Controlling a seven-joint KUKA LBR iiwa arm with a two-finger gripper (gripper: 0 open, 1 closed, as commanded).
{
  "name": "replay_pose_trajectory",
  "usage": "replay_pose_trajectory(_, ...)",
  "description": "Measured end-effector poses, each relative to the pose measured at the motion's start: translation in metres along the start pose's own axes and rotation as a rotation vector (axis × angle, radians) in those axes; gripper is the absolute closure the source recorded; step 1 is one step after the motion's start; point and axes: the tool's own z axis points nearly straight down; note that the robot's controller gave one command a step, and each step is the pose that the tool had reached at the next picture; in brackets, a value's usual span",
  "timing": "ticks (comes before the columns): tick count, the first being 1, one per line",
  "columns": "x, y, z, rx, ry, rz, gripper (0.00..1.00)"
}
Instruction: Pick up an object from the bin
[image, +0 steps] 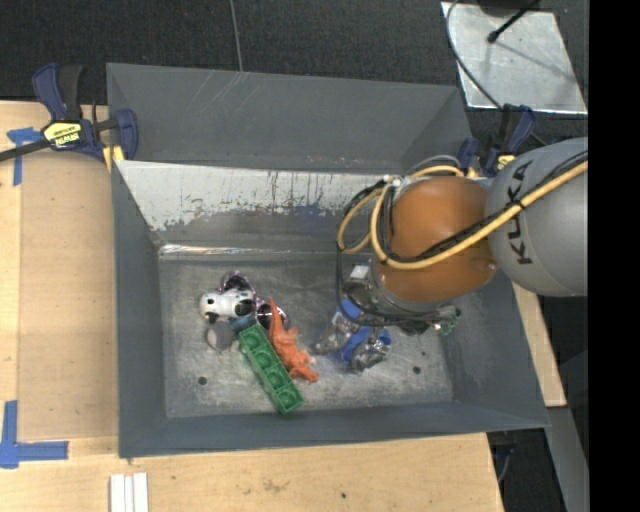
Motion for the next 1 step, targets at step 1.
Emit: replay_pose_trajectory(1, 0.0002, -0.0005, -0.0215, 0.000, 0.001, 0.001, 1.00)
